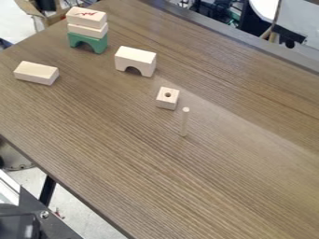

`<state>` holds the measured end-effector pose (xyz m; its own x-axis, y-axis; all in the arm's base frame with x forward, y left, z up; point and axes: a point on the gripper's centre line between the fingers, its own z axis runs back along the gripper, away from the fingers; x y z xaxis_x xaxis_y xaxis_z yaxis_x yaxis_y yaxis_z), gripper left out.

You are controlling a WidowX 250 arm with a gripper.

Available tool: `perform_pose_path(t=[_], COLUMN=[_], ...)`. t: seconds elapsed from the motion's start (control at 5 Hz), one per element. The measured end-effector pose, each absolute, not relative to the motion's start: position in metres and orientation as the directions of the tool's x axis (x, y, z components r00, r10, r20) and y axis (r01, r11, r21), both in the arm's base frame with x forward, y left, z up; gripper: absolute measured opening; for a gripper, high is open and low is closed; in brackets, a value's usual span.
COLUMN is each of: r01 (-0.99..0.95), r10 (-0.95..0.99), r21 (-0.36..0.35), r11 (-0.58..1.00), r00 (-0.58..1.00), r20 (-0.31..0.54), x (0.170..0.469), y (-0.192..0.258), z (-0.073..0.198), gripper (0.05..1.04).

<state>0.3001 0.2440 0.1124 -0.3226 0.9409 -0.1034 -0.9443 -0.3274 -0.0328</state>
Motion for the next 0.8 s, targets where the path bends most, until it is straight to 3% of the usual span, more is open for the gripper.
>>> perform_pose_path(t=[0.2, 0.6, 0.8], r01=[-0.928, -0.918, -0.917], r10=[0.93, 0.919, 0.918], r21=[-0.07, -0.042, -0.046], r11=[-0.366, -0.393, -0.396], r00=[-0.363, -0.394, -0.396], r20=[-0.054, 0.006, 0.012], x=[0.282, 0.256, 0.25], y=[0.238, 0.23, 0.232], z=[0.103, 0.06, 0.053], gripper=[0.999, 0.999, 0.999])
